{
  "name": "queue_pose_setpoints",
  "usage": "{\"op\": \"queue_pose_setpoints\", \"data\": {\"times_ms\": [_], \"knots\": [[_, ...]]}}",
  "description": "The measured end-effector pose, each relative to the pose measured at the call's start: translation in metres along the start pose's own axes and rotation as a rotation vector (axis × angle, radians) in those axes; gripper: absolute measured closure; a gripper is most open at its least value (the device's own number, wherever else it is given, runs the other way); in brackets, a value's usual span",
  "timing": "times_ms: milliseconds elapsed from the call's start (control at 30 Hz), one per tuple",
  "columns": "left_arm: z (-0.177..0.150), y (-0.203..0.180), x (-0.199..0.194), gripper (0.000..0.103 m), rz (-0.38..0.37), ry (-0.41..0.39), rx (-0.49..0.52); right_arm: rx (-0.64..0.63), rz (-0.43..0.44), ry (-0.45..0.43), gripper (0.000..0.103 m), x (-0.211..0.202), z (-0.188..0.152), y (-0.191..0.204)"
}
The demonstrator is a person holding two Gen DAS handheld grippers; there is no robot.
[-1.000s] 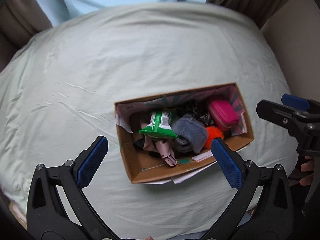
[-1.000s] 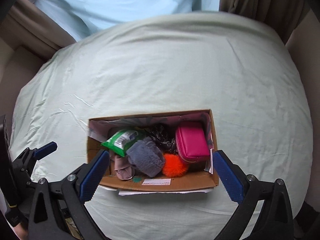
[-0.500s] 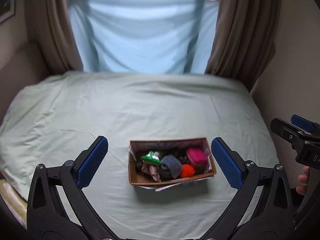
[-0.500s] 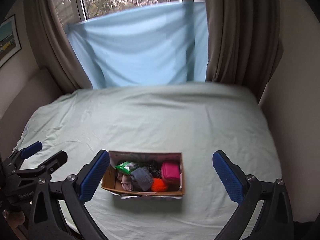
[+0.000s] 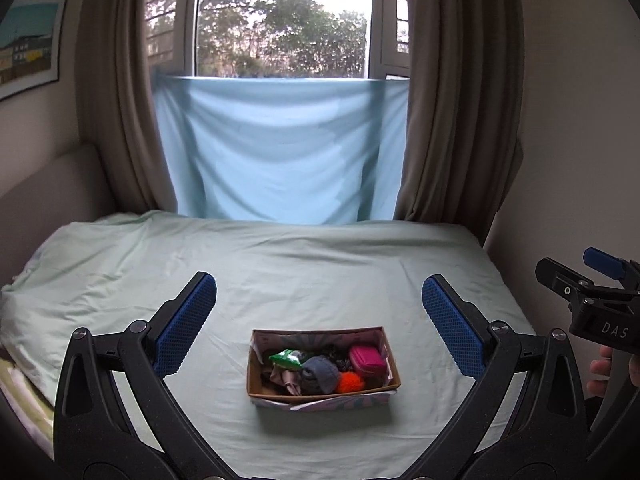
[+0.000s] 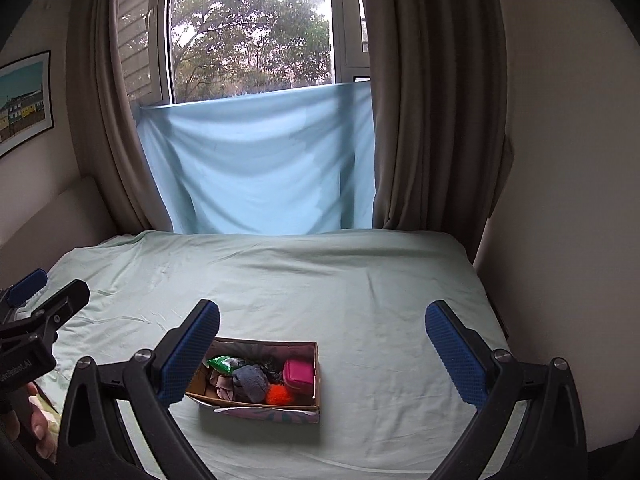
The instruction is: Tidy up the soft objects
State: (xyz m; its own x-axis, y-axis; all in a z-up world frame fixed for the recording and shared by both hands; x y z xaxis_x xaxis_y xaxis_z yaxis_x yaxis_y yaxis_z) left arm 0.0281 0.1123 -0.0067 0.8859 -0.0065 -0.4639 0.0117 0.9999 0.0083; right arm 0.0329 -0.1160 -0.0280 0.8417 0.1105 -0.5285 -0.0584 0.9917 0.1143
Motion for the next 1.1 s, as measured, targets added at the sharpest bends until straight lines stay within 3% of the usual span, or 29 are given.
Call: {"op": "queue_pose_setpoints", "data": {"times_ms": [1100], "knots": [[-0.007, -0.022, -0.014, 0.0, -0.046, -0.023, 0.031, 0.009, -0.05, -0.036, 0.001, -0.021, -0.002, -0.012]]}}
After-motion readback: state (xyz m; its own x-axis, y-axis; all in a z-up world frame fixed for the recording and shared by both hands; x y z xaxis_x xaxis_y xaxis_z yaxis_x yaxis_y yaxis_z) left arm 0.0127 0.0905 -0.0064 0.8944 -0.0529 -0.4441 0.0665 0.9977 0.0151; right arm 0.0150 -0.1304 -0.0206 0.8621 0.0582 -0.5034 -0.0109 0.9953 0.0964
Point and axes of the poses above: each gripper's, at about its wrist camera, not at the fingertips, and x roughly the way its jaws point, y to its left, z to its top, the point moved 3 cm from there along x, roughly the way its jaws point, and after that the axes turned 8 degrees about z, right-handed, at the moved point
